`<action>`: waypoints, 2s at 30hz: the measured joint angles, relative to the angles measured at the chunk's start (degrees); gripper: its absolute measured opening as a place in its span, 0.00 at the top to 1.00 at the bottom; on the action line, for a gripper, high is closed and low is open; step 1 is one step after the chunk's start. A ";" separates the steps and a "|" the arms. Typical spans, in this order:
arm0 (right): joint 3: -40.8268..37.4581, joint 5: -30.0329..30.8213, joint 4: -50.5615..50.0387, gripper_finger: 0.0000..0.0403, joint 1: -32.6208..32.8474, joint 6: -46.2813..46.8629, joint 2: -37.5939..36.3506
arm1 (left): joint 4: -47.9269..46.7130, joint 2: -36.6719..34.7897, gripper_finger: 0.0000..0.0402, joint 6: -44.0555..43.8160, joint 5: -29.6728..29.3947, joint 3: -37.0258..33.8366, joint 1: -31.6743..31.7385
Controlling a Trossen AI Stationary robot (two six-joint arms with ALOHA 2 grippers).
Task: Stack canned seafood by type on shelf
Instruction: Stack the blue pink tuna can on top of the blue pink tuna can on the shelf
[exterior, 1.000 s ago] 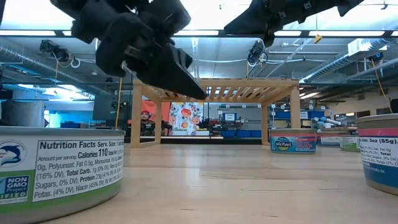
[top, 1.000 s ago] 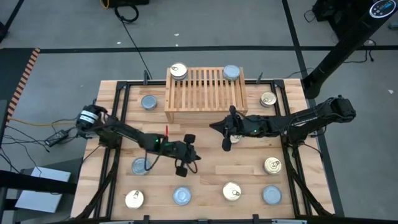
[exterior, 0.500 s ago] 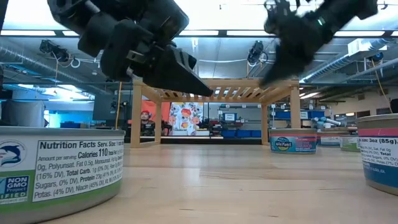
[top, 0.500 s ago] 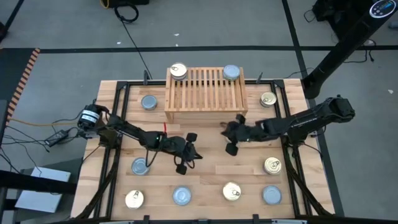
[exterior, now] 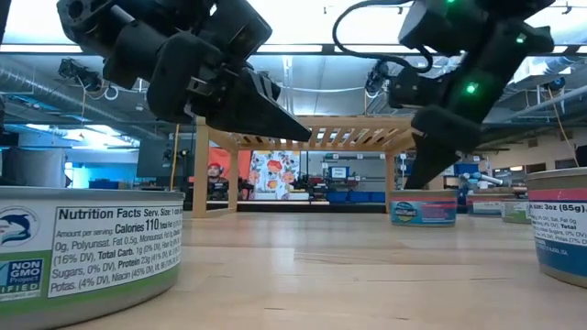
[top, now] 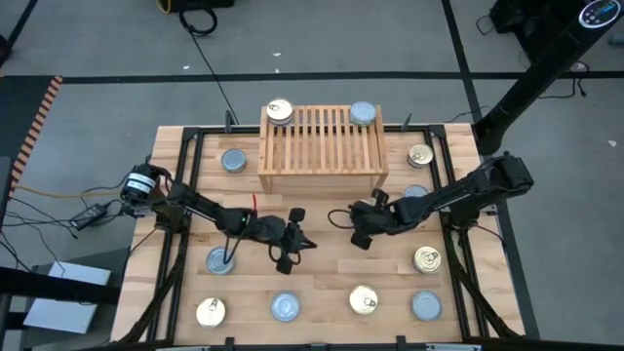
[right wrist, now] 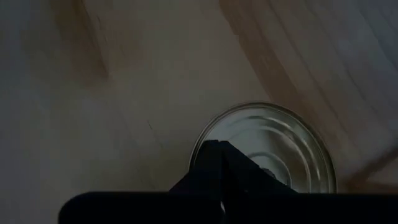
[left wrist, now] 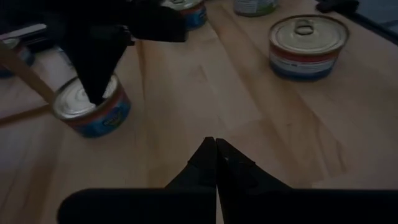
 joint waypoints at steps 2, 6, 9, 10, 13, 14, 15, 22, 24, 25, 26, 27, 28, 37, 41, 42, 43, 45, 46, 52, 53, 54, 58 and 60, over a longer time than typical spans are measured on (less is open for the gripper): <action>0.80 -1.85 1.71 0.99 0.54 -1.00 0.74 | 0.04 0.00 1.00 -0.74 -1.46 0.00 -0.39; 2.38 -8.34 7.23 0.99 1.40 -5.57 1.29 | 0.05 0.00 1.00 -2.24 -2.85 0.00 -0.82; 2.34 -13.57 12.30 0.99 1.41 -8.99 1.89 | -0.03 0.00 1.00 -3.81 -3.06 0.00 -1.07; 2.34 -14.86 14.02 0.99 1.40 -9.75 2.25 | -0.02 0.00 0.99 -4.12 -3.07 0.00 -1.29; 2.34 -17.66 16.91 0.99 1.17 -11.47 3.33 | -0.02 0.00 0.96 -4.06 -3.20 0.00 -2.15; 2.37 -18.39 17.75 0.99 1.15 -11.89 3.47 | 0.06 0.00 0.94 -4.02 -3.63 0.00 -2.52; 2.39 -19.09 17.73 0.99 1.15 -12.27 3.46 | 0.39 0.02 0.92 -3.77 -4.06 0.00 -2.84; 5.80 -17.83 11.14 0.99 4.68 -13.30 -1.79 | -1.18 1.15 0.78 2.48 -6.89 2.87 -4.09; 6.72 -16.10 7.27 0.99 6.23 -13.21 -4.02 | -1.27 2.11 0.74 2.69 -7.16 4.77 -3.99; 6.92 -15.45 6.08 0.99 7.02 -12.70 -5.01 | -1.70 2.71 0.73 3.28 -7.56 5.26 -3.85; 7.00 -14.94 5.17 0.99 7.68 -12.01 -6.25 | -2.25 3.52 0.72 4.05 -8.03 6.20 -3.68; 7.03 -14.72 4.27 0.99 8.41 -11.13 -7.53 | -2.72 4.60 0.72 4.89 -8.17 7.26 -3.52; 7.04 -14.15 3.24 0.99 9.18 -10.19 -8.53 | -3.80 5.75 0.71 5.32 -8.20 8.30 -3.35; 7.06 -5.65 -2.97 0.99 15.30 -4.58 -11.68 | -14.35 13.40 0.71 9.35 -11.06 18.77 -2.64; 7.09 -4.39 -2.85 0.99 16.90 -4.29 -11.70 | -15.17 14.12 0.71 11.28 -11.56 20.02 -2.45; 7.07 -4.24 -3.04 0.99 17.08 -4.29 -11.70 | -15.48 14.29 0.71 11.98 -11.59 20.03 -2.38; 7.07 -4.17 -3.03 0.99 17.20 -4.30 -11.70 | -15.03 14.74 0.71 12.63 -11.59 20.12 -2.27; 7.08 -4.13 -2.90 0.99 17.30 -4.33 -11.70 | -15.65 14.99 0.71 12.94 -11.56 20.17 -2.00; 7.07 -4.13 -2.91 0.99 17.29 -4.34 -11.70 | -15.97 15.03 0.71 12.88 -11.54 20.18 -1.90; 7.06 -4.11 -2.53 0.99 17.28 -4.36 -11.70 | -15.24 16.10 0.71 12.95 -11.96 20.15 -1.54; 7.08 -4.11 -2.51 0.99 17.28 -4.40 -11.70 | -15.14 16.16 0.71 12.95 -11.98 20.22 -1.53; 7.08 -4.11 -2.47 0.99 17.28 -4.40 -11.70 | -15.60 16.23 0.71 12.97 -11.98 20.21 -1.53; 7.09 -3.79 -2.45 0.99 17.28 -4.44 -11.70 | -14.78 16.99 0.71 13.43 -12.09 20.20 -1.31; 7.07 -3.24 -2.41 0.99 17.28 -4.45 -11.70 | -14.64 17.26 0.71 14.47 -12.14 20.20 -1.23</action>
